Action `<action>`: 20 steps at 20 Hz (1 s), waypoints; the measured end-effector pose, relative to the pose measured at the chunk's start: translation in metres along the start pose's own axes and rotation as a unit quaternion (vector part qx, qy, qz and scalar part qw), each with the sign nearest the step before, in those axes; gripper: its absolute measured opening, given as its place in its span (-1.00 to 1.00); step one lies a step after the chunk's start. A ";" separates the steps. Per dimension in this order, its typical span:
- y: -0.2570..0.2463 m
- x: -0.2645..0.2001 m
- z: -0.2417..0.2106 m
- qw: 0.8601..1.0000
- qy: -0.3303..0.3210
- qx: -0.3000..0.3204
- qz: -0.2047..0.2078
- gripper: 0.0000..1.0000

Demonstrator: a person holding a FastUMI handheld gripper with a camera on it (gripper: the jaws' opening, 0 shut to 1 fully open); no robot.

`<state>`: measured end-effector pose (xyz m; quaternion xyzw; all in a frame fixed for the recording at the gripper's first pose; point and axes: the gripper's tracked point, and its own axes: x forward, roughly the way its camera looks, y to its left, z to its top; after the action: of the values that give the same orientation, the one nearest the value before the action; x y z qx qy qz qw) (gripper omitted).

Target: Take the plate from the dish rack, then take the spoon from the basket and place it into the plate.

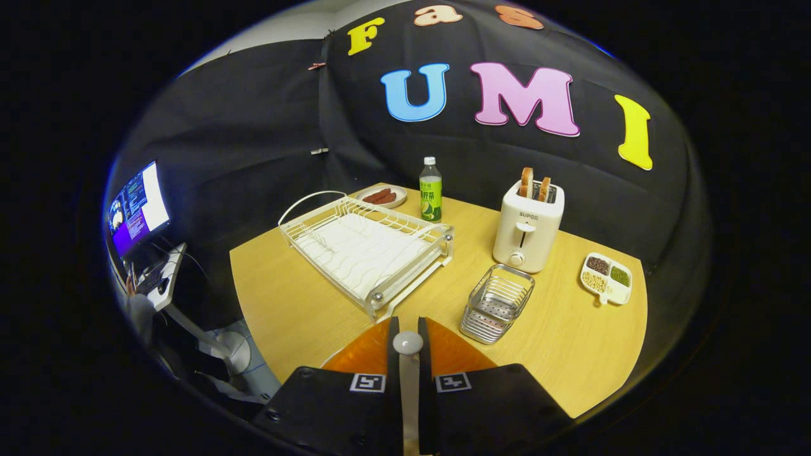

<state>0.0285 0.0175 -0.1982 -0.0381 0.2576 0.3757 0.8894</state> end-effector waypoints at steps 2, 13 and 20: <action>0.001 0.005 -0.007 1.000 0.005 -0.012 -0.001 -0.72; 0.008 0.002 -0.035 0.999 0.032 -0.041 0.011 -0.70; 0.014 0.002 -0.040 0.998 0.052 0.017 0.029 -0.17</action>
<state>0.0023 0.0184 -0.2319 -0.0352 0.3107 0.3940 0.8643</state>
